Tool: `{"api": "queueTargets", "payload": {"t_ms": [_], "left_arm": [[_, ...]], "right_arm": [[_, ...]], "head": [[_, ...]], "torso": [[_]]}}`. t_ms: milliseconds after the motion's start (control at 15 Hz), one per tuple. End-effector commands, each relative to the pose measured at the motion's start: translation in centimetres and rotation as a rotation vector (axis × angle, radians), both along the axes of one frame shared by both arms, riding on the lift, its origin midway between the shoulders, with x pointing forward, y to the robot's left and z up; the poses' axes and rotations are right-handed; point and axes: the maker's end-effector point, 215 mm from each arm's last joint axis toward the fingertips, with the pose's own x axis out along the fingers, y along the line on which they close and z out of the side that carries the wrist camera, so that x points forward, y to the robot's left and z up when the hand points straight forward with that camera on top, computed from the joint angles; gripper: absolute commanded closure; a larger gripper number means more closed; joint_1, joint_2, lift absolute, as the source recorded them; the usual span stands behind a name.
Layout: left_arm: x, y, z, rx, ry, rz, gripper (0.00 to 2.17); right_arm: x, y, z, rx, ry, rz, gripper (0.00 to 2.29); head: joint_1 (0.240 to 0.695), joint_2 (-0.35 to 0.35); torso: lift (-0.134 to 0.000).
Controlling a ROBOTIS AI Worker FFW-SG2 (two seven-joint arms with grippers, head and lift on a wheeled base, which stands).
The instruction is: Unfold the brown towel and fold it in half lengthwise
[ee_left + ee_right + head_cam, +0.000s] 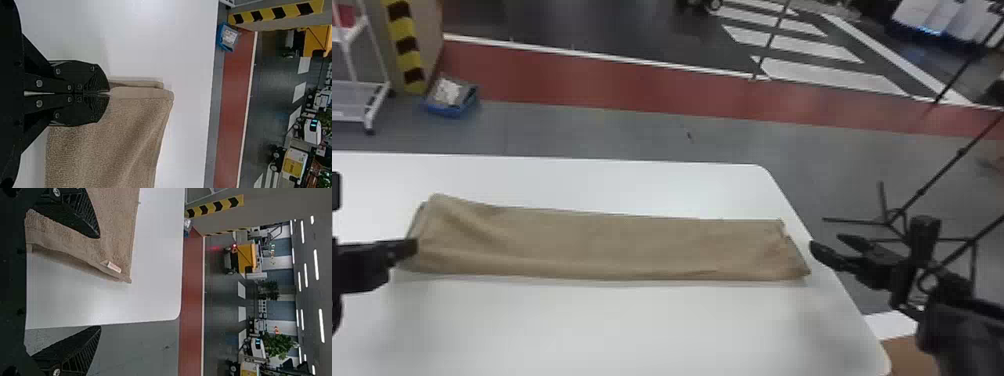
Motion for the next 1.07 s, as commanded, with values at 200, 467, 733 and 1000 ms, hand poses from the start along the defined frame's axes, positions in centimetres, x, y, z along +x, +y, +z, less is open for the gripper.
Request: {"api": "queueTargets", "payload": {"t_ms": [200,467,733,1000], "left_arm": [[-0.7,4.0,0.1,0.003,-0.007,0.069,1.47],[-3.7,7.9,-0.3,0.042,0.021,0.124,1.47],[-6.1,8.4,-1.3,0.058,0.058,0.125,1.47],[-5.2,9.2,0.1,0.078,0.014,0.154,0.77]], "right_arm": [[0.2,0.3,0.1,-0.001,0.002,0.006,0.07],[0.6,0.8,0.3,0.003,0.001,0.016,0.07],[1.7,1.5,0.8,0.002,-0.006,0.028,0.07],[2.8,2.0,1.8,0.003,-0.022,0.037,0.07]], "head": [[0.695,-0.35],[0.695,-0.312],[0.695,-0.291],[0.695,-0.281]], "torso": [[-0.107],[-0.107],[-0.106],[-0.106]]}}
